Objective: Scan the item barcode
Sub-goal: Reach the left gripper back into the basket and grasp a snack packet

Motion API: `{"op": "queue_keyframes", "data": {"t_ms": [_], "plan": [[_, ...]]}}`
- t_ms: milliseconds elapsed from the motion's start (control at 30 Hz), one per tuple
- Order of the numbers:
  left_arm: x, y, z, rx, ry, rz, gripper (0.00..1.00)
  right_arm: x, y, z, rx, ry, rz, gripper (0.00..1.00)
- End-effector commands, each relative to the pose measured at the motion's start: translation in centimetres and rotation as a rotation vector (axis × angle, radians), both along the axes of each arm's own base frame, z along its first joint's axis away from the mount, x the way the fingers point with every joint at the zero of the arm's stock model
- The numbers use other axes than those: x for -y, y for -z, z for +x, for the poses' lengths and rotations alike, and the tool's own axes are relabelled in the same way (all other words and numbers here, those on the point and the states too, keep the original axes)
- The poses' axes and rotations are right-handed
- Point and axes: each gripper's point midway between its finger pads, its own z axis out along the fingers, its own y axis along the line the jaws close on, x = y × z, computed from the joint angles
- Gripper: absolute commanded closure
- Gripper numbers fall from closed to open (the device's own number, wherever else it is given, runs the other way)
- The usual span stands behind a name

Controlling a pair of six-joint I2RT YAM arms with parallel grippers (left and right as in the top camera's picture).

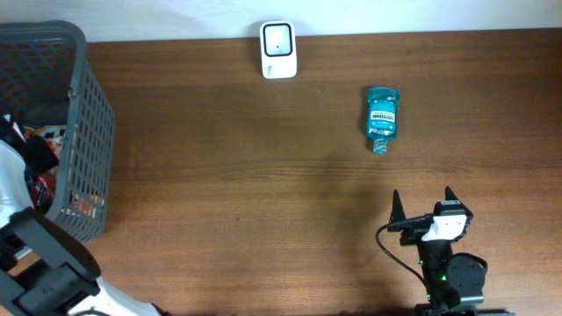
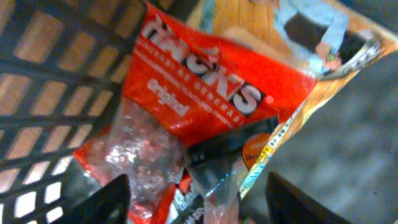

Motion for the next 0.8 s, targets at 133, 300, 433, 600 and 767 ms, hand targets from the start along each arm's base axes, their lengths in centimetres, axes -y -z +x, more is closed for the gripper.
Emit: {"op": "queue_keyframes", "data": {"t_ms": [133,300,433,600,767], "plan": [[1.3,3.4,-1.6,-0.051,0.012,-0.045,0.63,-0.1,0.4,0.0,-0.006,-0.003,0.004,0.01],[1.3,3.2,-1.5,-0.047,0.012,-0.042,0.87,-0.1,0.4,0.0,-0.007,-0.003,0.004,0.02],[1.0,-2.4,0.9,0.106,0.04,-0.008,1.0,-0.1,0.4,0.0,-0.007,-0.003,0.004,0.01],[4.1,-15.0,3.7,0.508,0.116,-0.026,1.0,-0.1,0.4,0.0,-0.006,-0.003,0.004,0.01],[15.5,-31.2,4.6,1.043,0.429,-0.169,1.0,-0.1,0.4,0.0,-0.006,-0.003,0.004,0.01]]}}
